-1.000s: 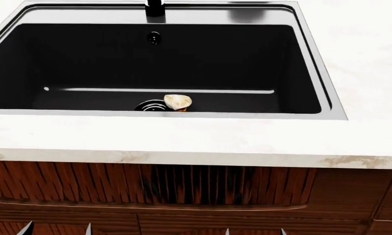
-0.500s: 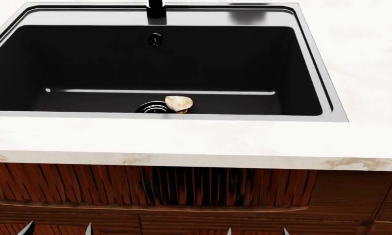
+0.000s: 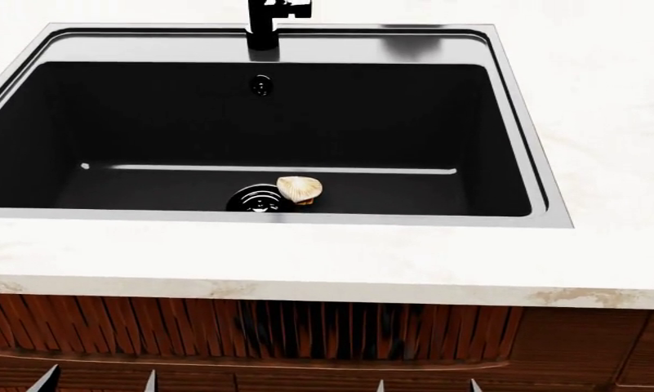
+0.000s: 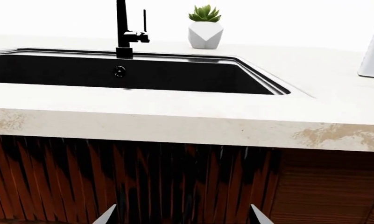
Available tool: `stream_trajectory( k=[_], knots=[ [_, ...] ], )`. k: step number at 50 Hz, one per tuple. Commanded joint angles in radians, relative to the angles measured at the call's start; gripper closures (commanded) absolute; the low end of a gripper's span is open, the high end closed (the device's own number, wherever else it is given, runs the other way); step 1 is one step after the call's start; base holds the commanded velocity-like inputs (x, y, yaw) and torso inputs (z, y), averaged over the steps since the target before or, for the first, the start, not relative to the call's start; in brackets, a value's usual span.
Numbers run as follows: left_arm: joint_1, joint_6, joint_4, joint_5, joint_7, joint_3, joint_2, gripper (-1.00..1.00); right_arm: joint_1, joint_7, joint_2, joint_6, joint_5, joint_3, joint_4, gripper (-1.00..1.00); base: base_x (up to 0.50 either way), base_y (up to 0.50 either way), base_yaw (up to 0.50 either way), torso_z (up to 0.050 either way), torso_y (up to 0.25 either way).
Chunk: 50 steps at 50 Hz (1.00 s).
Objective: Turn on the sink faucet.
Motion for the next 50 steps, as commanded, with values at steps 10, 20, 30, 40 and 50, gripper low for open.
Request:
stream_trajectory(
  k=[10, 20, 30, 40, 50],
  knots=[
    [-0.005, 0.003, -0.010, -0.002, -0.014, 0.027, -0.013, -1.00, 0.002, 0.026, 0.012, 0.000, 0.005, -0.016, 0.001, -1.00, 0.00, 0.00, 0.00, 0.050, 0.000],
    [-0.009, -0.055, -0.001, -0.013, -0.044, 0.023, -0.017, -1.00, 0.003, 0.029, 0.018, -0.006, 0.012, -0.025, 0.005, -1.00, 0.00, 0.00, 0.00, 0.018, 0.000],
    [0.001, -0.084, 0.006, 0.091, 0.083, -0.117, 0.095, -1.00, -0.014, -0.095, -0.093, 0.021, -0.091, 0.110, -0.017, -1.00, 0.00, 0.00, 0.00, 0.000, 0.000],
    [0.006, -0.290, 0.275, -0.007, 0.056, -0.155, 0.050, -1.00, 0.028, -0.083, -0.041, 0.288, -0.028, 0.119, -0.332, -1.00, 0.00, 0.00, 0.00, 0.000, 0.000],
    [-0.272, -0.768, 0.586, -0.063, 0.065, -0.153, -0.085, -1.00, 0.296, -0.116, 0.060, 0.782, 0.066, 0.178, -0.694, -1.00, 0.00, 0.00, 0.00, 0.000, 0.000]
  ],
)
